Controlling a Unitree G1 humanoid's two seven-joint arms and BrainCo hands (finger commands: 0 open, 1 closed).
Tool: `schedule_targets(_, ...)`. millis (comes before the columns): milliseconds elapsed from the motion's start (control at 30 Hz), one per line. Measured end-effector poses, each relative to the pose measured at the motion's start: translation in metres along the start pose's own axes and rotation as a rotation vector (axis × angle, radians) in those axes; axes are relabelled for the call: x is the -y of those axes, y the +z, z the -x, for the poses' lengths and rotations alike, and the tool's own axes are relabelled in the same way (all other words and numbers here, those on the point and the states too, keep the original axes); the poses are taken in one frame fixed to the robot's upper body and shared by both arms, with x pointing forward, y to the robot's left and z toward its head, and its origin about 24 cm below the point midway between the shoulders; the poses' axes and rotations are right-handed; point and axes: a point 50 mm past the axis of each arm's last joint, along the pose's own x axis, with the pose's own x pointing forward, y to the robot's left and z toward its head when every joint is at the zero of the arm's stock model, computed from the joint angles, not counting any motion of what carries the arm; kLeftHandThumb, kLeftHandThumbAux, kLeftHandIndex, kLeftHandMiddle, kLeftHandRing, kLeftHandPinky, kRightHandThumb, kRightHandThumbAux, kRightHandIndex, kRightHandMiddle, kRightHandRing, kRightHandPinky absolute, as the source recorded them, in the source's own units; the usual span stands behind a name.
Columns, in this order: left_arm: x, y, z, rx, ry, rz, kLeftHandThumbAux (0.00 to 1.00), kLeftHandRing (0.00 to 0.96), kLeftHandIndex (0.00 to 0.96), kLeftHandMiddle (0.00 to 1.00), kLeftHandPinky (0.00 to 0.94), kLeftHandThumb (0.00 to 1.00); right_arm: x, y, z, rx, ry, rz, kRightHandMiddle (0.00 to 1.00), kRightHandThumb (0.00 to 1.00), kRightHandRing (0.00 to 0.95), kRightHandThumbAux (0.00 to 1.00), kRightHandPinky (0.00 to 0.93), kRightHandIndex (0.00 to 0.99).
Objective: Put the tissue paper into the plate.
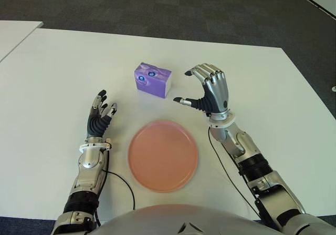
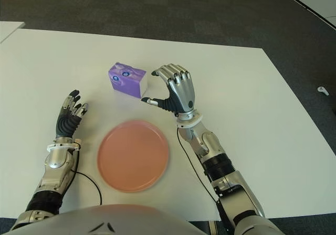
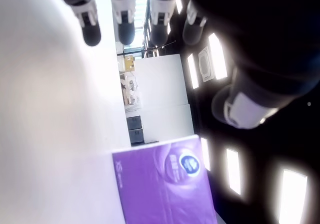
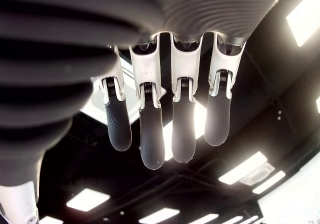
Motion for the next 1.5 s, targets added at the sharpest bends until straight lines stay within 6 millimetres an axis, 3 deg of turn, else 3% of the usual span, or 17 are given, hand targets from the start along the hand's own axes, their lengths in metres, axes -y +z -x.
schedule_targets(733,0.0,0.0,0.0,0.005,0.011,0.005,0.578,0.0,0.0,0.0,0.0,0.0,0.0,0.0,-0.012,0.025,0.094,-0.057,0.543,0.855,0.859,0.676,0.836,0.402)
schedule_targets(1500,0.001,0.0,0.0,0.0,0.009,0.006,0.593,0.0,0.0,0.0,0.0,0.0,-0.006,-0.01,-0.003,-0.04,0.133,-0.053,0.542,0.852,0.87,0.678,0.851,0.398)
